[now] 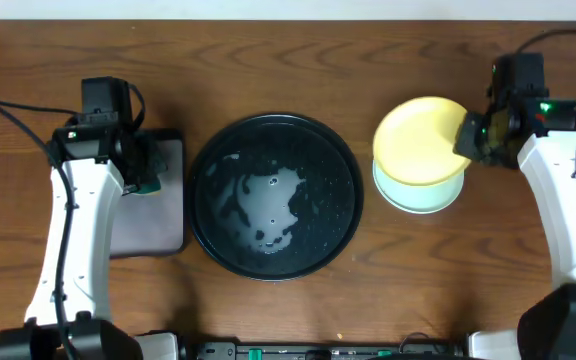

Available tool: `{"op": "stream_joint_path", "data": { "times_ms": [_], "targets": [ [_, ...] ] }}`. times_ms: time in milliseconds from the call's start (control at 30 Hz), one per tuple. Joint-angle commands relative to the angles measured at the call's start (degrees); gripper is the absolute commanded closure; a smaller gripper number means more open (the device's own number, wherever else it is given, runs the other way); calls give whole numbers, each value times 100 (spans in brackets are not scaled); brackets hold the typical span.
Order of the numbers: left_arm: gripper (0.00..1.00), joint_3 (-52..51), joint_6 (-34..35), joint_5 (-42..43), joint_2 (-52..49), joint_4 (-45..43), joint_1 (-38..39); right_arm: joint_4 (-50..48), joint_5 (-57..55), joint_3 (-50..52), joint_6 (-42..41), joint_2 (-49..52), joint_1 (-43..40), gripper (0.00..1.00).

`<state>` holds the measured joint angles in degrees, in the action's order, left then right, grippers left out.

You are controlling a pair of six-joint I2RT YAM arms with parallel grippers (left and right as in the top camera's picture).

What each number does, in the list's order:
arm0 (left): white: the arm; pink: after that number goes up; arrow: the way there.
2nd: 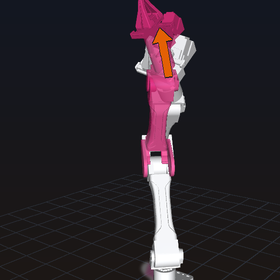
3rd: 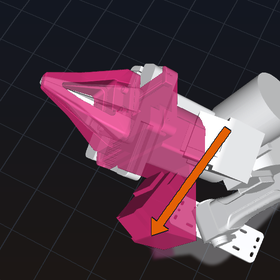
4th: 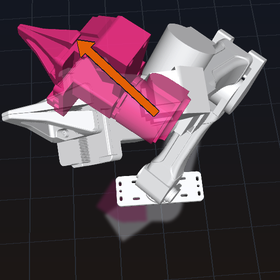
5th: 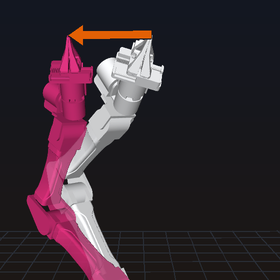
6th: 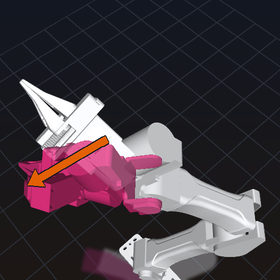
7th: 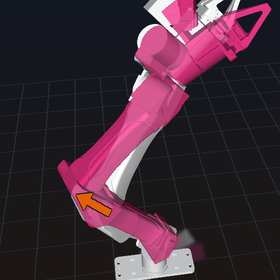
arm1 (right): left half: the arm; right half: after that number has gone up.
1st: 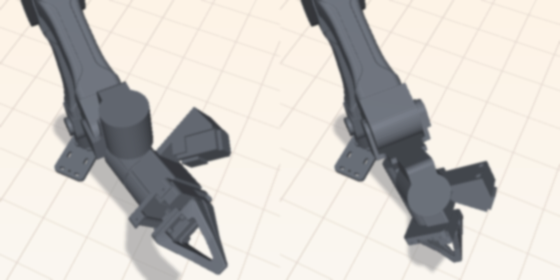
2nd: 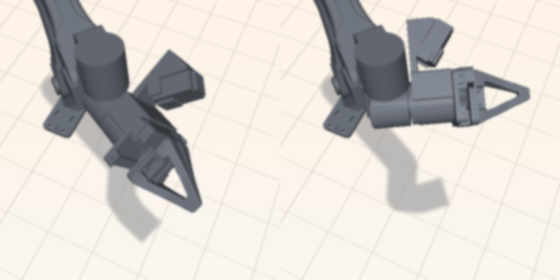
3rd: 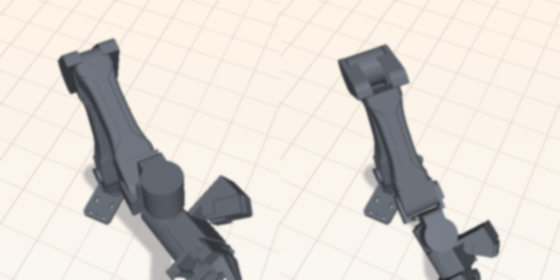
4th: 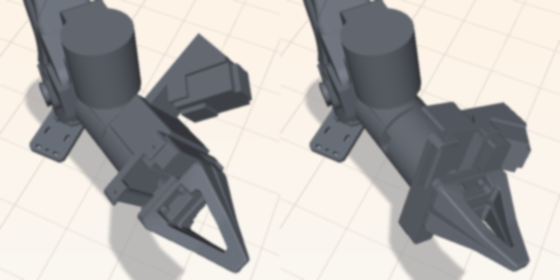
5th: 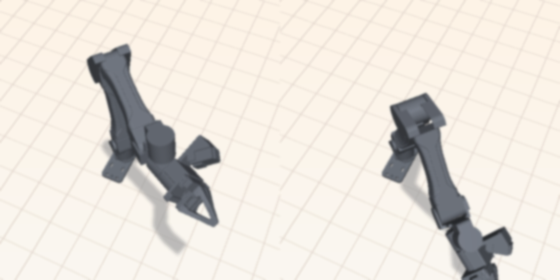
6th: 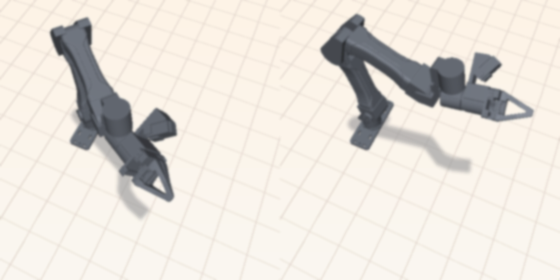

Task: Clean dirty plates on tray and stack at the side
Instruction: 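Carry the yellow plate right and set it on the mint plates, then return the sponge to the holder with the left gripper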

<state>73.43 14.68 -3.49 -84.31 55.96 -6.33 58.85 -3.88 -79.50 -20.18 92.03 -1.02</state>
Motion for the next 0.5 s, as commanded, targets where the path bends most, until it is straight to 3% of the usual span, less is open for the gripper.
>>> {"op": "stream_joint_path", "data": {
  "times_ms": [0, 200, 300, 467],
  "targets": [
    [92, -9, -201, -240, -160, 11, -26, -402, -120, 584, -166, 22, -256, 99],
    [93, -9, -199, -555, -227, -83, -26, -1397, 249, 1604, -229, 24, -264, 98],
    [92, -9, -201, -627, -227, -142, -26, -1716, 549, 1915, -225, 24, -264, 80],
    [93, -9, -201, -625, -227, -157, -26, -1563, 785, 1652, -76, 22, -223, 60]
  ]
}}
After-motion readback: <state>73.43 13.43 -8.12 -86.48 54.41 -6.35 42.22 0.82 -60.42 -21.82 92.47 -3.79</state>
